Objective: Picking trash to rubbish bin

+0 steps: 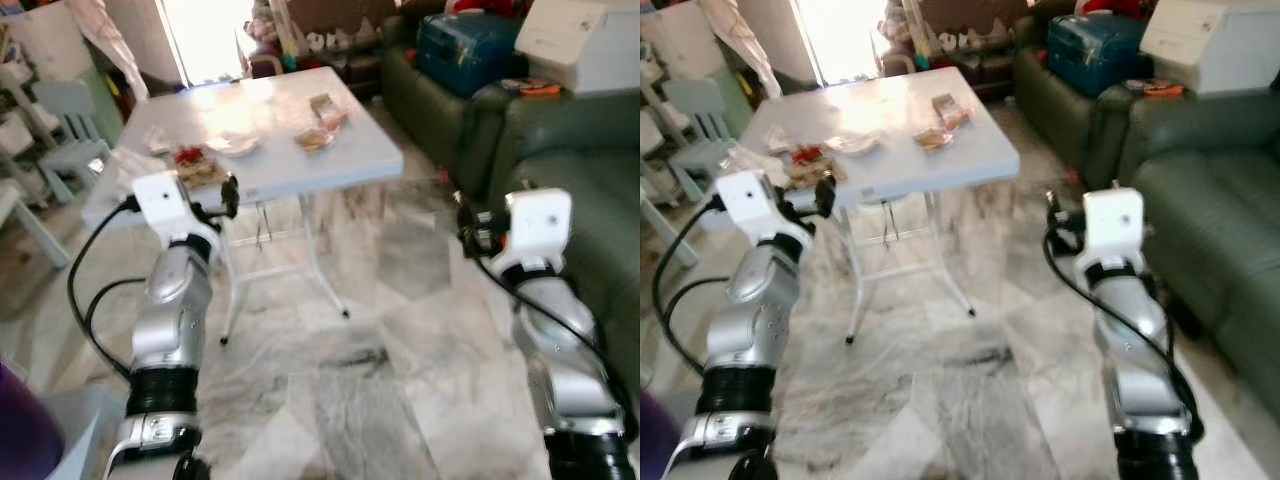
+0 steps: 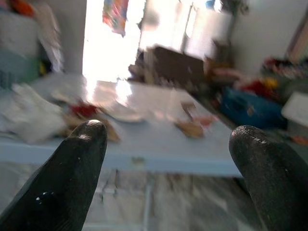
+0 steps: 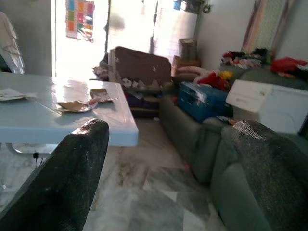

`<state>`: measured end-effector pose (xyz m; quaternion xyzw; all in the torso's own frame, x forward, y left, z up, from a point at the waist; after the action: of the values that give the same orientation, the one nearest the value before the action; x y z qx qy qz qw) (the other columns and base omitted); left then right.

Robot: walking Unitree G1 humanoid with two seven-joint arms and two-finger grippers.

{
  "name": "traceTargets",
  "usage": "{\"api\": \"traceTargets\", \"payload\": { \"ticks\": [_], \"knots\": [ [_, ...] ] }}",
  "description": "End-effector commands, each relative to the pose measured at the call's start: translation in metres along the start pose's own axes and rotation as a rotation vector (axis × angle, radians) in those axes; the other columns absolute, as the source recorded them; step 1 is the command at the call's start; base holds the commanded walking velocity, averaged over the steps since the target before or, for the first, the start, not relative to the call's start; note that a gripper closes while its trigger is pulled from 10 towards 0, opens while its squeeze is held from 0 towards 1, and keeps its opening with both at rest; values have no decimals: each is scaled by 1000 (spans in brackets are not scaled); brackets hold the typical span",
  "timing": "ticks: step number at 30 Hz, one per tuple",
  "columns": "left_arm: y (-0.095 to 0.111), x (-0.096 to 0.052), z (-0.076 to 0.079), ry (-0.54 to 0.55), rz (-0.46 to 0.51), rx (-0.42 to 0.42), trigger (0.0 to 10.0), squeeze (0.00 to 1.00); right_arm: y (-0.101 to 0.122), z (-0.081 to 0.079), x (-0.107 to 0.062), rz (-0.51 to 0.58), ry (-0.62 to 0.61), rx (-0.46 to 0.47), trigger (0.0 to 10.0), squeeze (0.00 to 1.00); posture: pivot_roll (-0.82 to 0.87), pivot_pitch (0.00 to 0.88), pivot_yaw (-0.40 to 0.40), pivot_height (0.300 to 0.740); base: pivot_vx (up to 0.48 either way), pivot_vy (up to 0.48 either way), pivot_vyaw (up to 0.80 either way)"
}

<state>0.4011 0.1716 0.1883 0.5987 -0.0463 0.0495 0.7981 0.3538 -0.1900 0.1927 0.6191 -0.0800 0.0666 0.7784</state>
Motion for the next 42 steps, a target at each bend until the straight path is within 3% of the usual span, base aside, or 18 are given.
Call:
{"api": "traceTargets", "payload": {
  "ticks": [1, 29, 33, 38, 42],
  "knots": [
    [-2, -1, -7, 25, -6, 0, 10000, 0, 7, -7, 4, 22, 26, 3, 10000, 0, -61, 0, 67, 740, 472, 0, 0],
    [-4, 0, -9, 34, -16, 39, 10000, 0, 6, -18, 3, 27, 56, 19, 10000, 0, -47, 0, 78, 740, 469, 0, 0],
    [-6, -3, -16, 60, -18, 71, 10000, 0, 6, -20, 3, 29, 64, 18, 10000, 0, -44, 0, 77, 740, 322, 0, 0],
    [-23, -14, -28, 105, -60, 171, 10000, 0, 7, -26, 2, 34, 93, 15, 10000, 0, -37, 0, 70, 740, 0, 0, 329],
    [-36, -22, -29, 106, -91, 203, 10000, 0, 7, -27, 4, 36, 92, 21, 10000, 0, -35, 0, 69, 740, 0, 0, 739]
  ]
}}
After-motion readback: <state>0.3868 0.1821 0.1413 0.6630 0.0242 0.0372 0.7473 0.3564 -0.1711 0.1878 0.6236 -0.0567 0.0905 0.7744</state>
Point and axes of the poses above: a point about 5 cm out from each wrist's last joint towards the gripper, its own x axis pointing out of the wrist towards the gripper, its own y axis along the axis of the wrist's last joint, z = x × y, the point moved 5 cm from there along x, pointing out of the wrist towards the gripper, and after that the axes turned 1 degree about -x, right-handed, at the moved point
